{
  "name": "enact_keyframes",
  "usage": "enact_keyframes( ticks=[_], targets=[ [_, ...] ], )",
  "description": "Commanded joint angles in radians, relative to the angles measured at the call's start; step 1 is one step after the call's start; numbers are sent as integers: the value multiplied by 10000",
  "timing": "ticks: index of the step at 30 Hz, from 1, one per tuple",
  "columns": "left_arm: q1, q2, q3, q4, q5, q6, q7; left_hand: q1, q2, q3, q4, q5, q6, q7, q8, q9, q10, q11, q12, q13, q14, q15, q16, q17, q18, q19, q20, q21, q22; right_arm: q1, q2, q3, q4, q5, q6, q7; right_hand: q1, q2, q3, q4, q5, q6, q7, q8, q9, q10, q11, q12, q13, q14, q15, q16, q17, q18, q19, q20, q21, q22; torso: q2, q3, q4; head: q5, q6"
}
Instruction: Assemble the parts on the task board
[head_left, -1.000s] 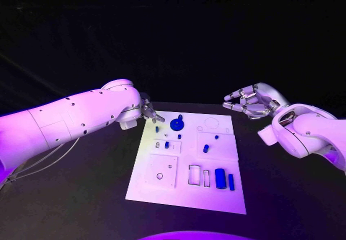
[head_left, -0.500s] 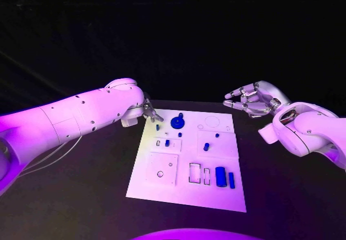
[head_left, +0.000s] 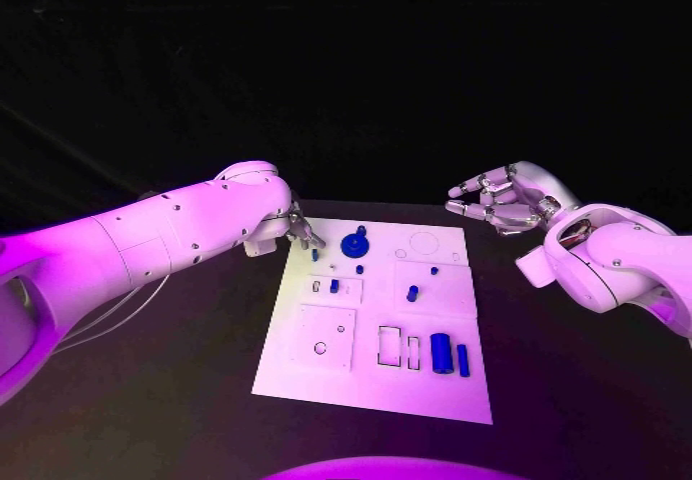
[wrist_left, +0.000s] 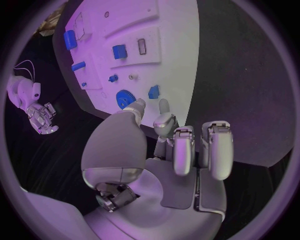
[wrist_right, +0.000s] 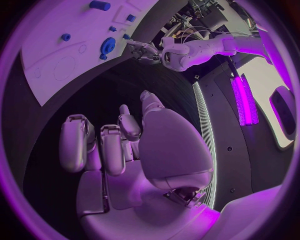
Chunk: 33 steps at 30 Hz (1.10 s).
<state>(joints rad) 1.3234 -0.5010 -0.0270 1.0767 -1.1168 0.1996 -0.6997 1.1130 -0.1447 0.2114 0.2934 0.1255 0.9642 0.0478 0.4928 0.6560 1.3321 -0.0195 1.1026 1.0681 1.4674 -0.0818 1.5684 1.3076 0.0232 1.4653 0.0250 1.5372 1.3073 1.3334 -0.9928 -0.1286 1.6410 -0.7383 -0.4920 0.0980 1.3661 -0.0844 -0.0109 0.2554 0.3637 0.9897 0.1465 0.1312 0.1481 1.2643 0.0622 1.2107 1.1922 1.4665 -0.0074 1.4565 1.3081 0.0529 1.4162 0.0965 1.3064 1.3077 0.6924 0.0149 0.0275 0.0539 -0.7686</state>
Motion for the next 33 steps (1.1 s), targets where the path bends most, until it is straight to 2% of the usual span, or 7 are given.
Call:
enact_keyframes(
  ticks=[1,7,11,21,33],
  targets=[
    [-20,63,-6,-55,-39,257,-27,81,57,-47,-6,29,-12,45,-40,-18,-43,17,-31,-7,1034,89,24,2632,-60,575,62,-34,1962,-7,11,1,15,-84,78,100,-82,7,-49,15,-23,-56,-33,43,-1,-35,-18,-12,2,611,-51,-46,1007,120,-34,-5,-14,1001,1,5,1,-8,-5],
    [-56,100,-19,-118,118,307,-6,100,100,-34,-5,29,8,48,-58,-53,-52,21,-38,-19,1034,94,24,2632,-59,573,69,-36,1959,-7,10,1,16,-84,71,101,-78,10,-50,15,-17,-57,-34,45,-1,-34,-19,-10,2,611,-51,-48,1005,123,-38,-5,-25,996,-3,-2,3,-63,-25],
    [-64,110,-22,-120,199,348,-5,112,113,-28,-7,29,15,49,-65,-65,-53,21,-35,-18,1034,95,24,2632,-59,573,71,-36,1959,-8,17,1,10,-84,71,104,-74,15,-51,15,-11,-58,-35,48,-1,-33,-20,-9,2,610,-52,-51,1002,125,-44,-6,-38,988,-5,7,9,-51,-35],
    [-75,122,-29,-134,245,430,22,235,194,22,-22,27,63,51,-106,-150,-62,25,-29,-28,1034,101,24,2632,-61,578,86,-33,1967,-11,36,1,-4,-84,75,112,-74,15,-51,15,-11,-58,-35,48,-1,-33,-20,-9,2,610,-52,-51,1002,125,-44,-6,-38,988,-10,0,4,-36,-57],
    [-85,164,-36,-178,397,551,97,571,423,188,-50,16,134,48,-187,-323,-81,23,-21,-57,1034,104,24,2632,-60,576,103,-38,1967,-15,54,1,-3,-84,83,118,-67,22,-52,15,-3,-56,-36,53,-1,-23,-21,3,11,611,-53,-51,1004,125,-40,-6,-36,990,-4,1,5,-26,-84]
  ],
)
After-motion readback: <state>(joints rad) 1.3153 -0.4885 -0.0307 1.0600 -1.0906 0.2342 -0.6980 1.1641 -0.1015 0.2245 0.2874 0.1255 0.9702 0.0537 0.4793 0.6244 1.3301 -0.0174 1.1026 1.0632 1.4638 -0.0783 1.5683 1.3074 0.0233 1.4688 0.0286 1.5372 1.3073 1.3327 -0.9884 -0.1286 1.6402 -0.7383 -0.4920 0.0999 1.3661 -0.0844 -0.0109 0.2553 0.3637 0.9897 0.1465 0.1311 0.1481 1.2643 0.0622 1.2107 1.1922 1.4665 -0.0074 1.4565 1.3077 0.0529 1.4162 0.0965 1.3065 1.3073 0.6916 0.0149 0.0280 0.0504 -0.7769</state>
